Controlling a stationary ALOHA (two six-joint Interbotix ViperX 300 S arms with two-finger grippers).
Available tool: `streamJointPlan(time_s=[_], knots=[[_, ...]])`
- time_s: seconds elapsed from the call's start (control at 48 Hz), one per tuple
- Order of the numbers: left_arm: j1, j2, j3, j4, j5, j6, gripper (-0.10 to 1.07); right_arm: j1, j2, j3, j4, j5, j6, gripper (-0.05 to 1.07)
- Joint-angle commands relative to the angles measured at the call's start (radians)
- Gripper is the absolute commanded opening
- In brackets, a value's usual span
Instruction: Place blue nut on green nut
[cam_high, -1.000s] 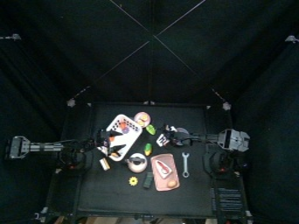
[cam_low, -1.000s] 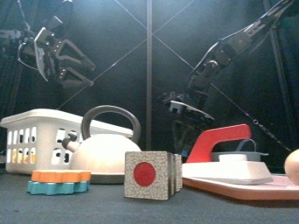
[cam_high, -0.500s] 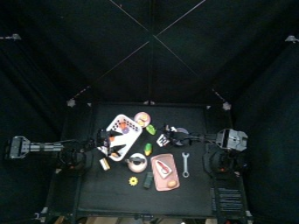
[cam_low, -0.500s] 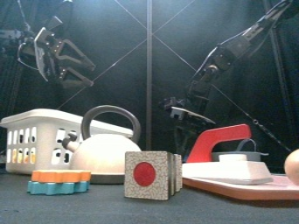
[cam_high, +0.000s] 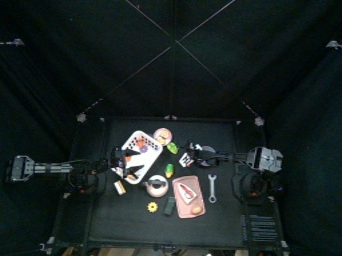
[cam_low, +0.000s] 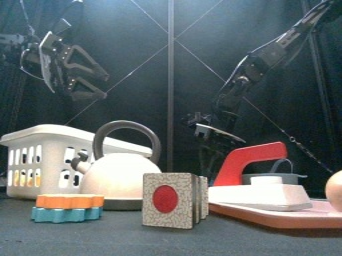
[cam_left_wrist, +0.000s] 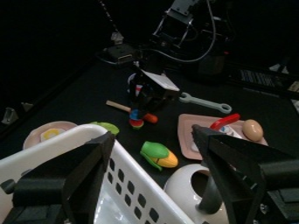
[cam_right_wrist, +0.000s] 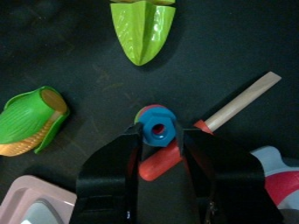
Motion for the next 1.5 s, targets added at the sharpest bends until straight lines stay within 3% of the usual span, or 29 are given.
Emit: streamJointPlan(time_s=[0.0,0.292,0.667,1.479], knots=[[0.003,-0.002,-0.012,0.002,-0.005,0.002,1.03,-0.005,-0.017,-0.023,0.000,-0.006,-0.002,0.63],[0.003,0.000,-0.012,0.002,-0.003,0.002,1.03,-0.005,-0.017,-0.025,-0.002,-0.006,0.000,0.64],[0.003,-0.002,-0.012,0.002,-0.005,0.002,1.03,-0.005,-0.017,-0.028,-0.002,-0.006,-0.005,0.77],[-0.002,-0.002,-0.006,0.000,-0.003,0.000,1.03,-0.003,-0.067,-0.052,0.009,0.014,0.003,0.77]])
